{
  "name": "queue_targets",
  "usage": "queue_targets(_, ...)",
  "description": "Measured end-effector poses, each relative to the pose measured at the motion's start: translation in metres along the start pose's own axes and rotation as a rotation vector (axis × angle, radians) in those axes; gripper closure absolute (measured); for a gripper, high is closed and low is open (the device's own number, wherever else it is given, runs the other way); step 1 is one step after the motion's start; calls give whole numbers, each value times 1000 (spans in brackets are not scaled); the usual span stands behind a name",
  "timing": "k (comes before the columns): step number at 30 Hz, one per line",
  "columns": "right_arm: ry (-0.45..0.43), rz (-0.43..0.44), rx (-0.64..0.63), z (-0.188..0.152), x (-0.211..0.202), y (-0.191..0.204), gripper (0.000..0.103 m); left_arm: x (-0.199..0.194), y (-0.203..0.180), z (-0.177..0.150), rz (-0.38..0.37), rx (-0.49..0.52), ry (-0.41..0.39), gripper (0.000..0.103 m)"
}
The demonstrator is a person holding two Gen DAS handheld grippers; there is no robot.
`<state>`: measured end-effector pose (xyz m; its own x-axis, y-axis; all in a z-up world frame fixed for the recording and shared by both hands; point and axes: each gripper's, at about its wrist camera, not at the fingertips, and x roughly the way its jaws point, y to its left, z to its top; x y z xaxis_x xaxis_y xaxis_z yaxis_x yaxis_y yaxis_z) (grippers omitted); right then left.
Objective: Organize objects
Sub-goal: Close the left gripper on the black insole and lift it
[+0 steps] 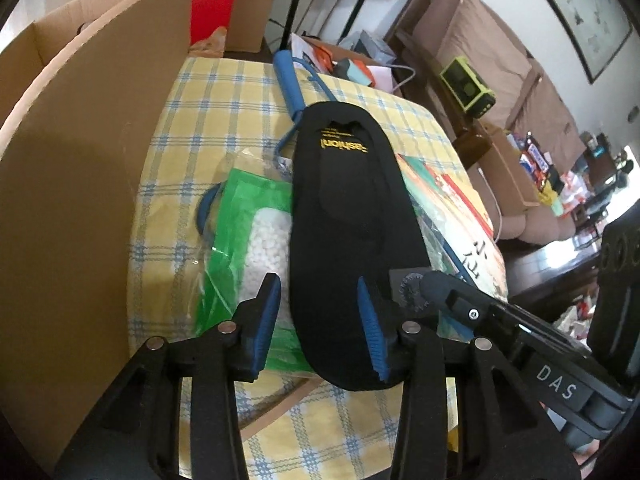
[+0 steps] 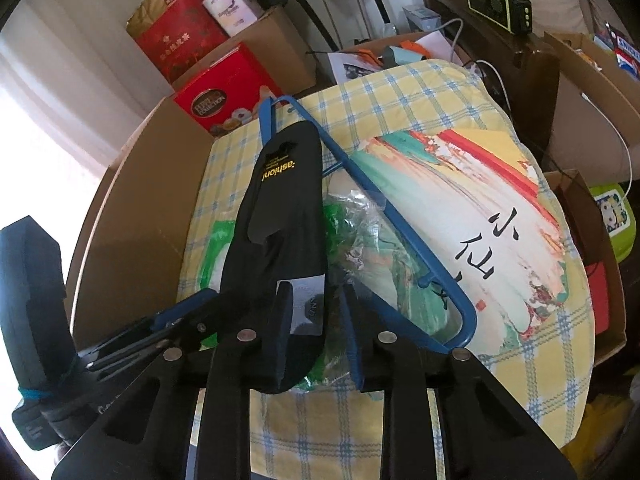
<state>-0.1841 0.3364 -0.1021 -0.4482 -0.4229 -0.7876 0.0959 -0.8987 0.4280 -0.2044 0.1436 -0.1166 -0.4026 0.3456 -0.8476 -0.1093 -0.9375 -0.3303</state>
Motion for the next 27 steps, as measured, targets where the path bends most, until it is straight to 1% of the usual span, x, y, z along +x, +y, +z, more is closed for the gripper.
queue_targets(2, 0, 1, 0, -1, 1, -1, 79, 0, 2, 1, -3, -16, -5, 63)
queue_targets(4, 2, 6, 1, -1, 3, -1, 80, 2, -1, 0, -16, 3, 1, 62)
queue_targets(5, 4, 11, 2, -2, 4, 0, 82, 2, -3, -1, -22, 14, 3, 63)
queue_targets(6, 5, 12, 1, -3, 4, 0, 86, 2, -5, -1, -32, 23, 10, 64)
queue_targets(8, -2, -1, -8, -3, 3, 2, 86, 2, -8, -2, -27, 32, 7, 67)
queue_targets(11, -18, -3, -9, -3, 0, 2, 86, 1, -9, -4, -16, 47, -4, 76)
queue_targets(12, -23, 1, -6, -2, -1, 2, 86, 0, -8, -5, -22, 44, -6, 78)
queue_targets(15, -41, 3, -6, -3, -8, 3, 86, -3, -3, -5, -68, 11, -5, 78)
queue_targets(24, -143, -2, -32, -8, -46, 18, 86, -38, -13, -9, -118, 16, -101, 79)
queue_targets(27, -171, 6, -44, -6, -61, 24, 86, -53, -15, -9, -148, 11, -123, 79)
